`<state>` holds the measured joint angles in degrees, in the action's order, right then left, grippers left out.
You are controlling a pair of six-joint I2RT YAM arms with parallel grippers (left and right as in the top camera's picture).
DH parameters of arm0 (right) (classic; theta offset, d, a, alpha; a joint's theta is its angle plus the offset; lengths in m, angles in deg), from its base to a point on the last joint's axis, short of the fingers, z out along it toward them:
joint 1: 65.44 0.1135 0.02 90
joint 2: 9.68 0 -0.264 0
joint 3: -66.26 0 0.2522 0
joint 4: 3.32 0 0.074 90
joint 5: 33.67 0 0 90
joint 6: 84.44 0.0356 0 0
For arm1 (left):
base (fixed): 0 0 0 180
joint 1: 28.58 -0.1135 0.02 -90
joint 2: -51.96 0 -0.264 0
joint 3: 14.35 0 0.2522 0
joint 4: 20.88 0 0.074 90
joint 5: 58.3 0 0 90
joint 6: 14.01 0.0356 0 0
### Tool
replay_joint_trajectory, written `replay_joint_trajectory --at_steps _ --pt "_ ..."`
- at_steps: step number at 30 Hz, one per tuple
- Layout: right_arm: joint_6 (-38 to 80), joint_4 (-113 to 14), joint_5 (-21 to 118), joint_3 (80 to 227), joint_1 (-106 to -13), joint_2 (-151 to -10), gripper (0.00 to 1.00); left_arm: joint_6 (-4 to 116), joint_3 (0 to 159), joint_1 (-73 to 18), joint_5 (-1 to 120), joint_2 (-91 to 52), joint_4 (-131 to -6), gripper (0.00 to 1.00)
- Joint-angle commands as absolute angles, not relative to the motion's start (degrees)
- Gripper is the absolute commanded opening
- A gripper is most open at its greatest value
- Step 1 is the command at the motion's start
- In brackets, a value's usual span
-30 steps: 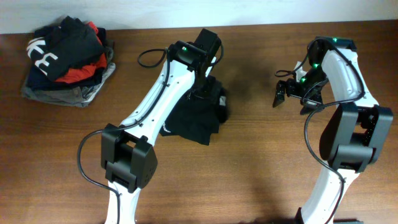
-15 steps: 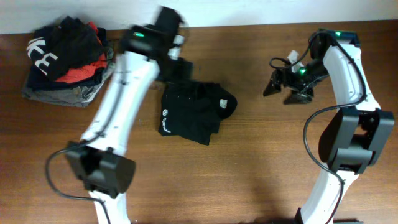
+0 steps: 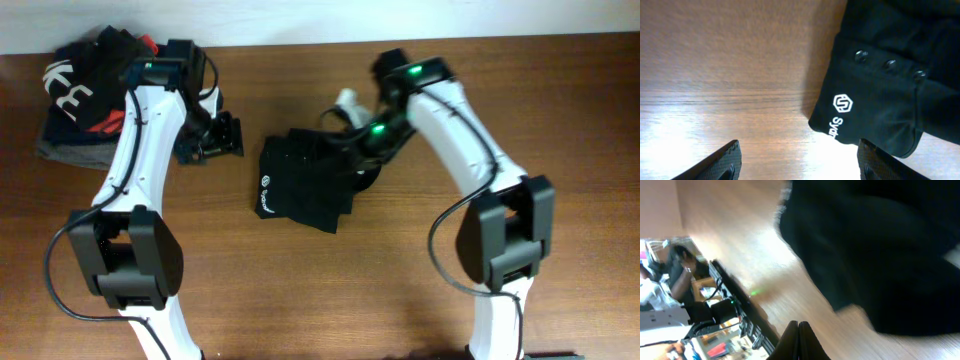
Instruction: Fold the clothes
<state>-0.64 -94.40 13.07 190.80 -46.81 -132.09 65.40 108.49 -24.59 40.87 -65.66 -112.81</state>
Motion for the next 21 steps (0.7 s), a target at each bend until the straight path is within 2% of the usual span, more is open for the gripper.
replay_joint_trajectory --at_steps 1,4,13,17,21 --pt "1.15 -92.19 12.08 189.6 -43.58 -133.08 0.04 64.92 104.32 -24.44 44.87 -65.46 -111.24 0.73" --pt "4.34 -87.53 14.88 186.76 -42.37 -135.07 0.04 64.92 101.28 -23.83 44.92 -65.46 -109.03 0.74" --pt "4.3 -77.76 17.02 181.71 -44.54 -138.65 0.04 65.14 98.48 -23.59 45.7 -65.46 -107.02 0.74" --pt "3.91 -77.13 22.77 179.98 -45.74 -138.69 0.04 66.69 98.48 -23.59 45.7 -65.46 -106.82 0.74" --pt "3.91 -78.51 21.81 180.59 -47.53 -138.13 0.04 68.79 98.46 -23.45 46.14 -65.46 -104.92 0.74"
